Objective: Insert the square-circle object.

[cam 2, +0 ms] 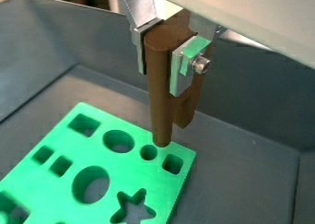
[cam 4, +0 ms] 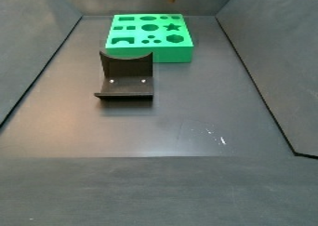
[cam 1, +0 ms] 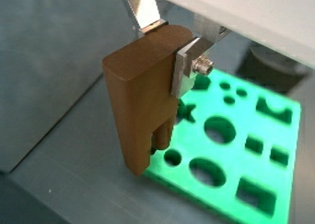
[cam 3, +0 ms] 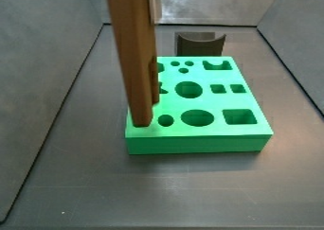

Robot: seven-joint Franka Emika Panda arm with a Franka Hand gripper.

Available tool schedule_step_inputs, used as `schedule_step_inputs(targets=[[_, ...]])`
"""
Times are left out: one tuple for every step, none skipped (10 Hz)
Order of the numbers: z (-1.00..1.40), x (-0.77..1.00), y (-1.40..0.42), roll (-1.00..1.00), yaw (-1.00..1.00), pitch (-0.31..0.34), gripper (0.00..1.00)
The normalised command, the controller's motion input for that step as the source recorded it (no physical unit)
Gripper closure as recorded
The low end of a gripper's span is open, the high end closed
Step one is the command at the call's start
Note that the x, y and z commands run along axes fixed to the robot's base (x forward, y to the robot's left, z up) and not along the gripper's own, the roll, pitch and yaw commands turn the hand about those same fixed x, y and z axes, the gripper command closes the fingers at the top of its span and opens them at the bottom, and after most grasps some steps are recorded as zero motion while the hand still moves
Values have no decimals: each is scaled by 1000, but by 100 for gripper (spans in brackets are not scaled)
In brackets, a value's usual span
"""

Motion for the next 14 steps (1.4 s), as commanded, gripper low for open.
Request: schedule_step_inputs(targets=[[-337, 63, -106, 0, -974, 0, 100], [-311, 277, -71, 49, -809, 0, 100], [-351, 471, -60, 106, -651, 0, 100], [-454, 563, -31, 184, -569, -4, 100], [-320, 523, 0, 301, -577, -9, 100], [-91, 266, 26, 314, -686, -10, 100], [103, 160, 46, 253, -680, -26, 100], [189, 111, 66, 256, -646, -16, 100], [329, 0, 0, 159, -866, -81, 100], [377, 0, 0, 123, -977, -86, 100], [354, 0, 0, 133, -974, -76, 100], [46, 0, 0, 220, -923, -33, 100], [0, 0, 0, 226, -946, -36, 100], [0, 0, 0, 220, -957, -36, 100]])
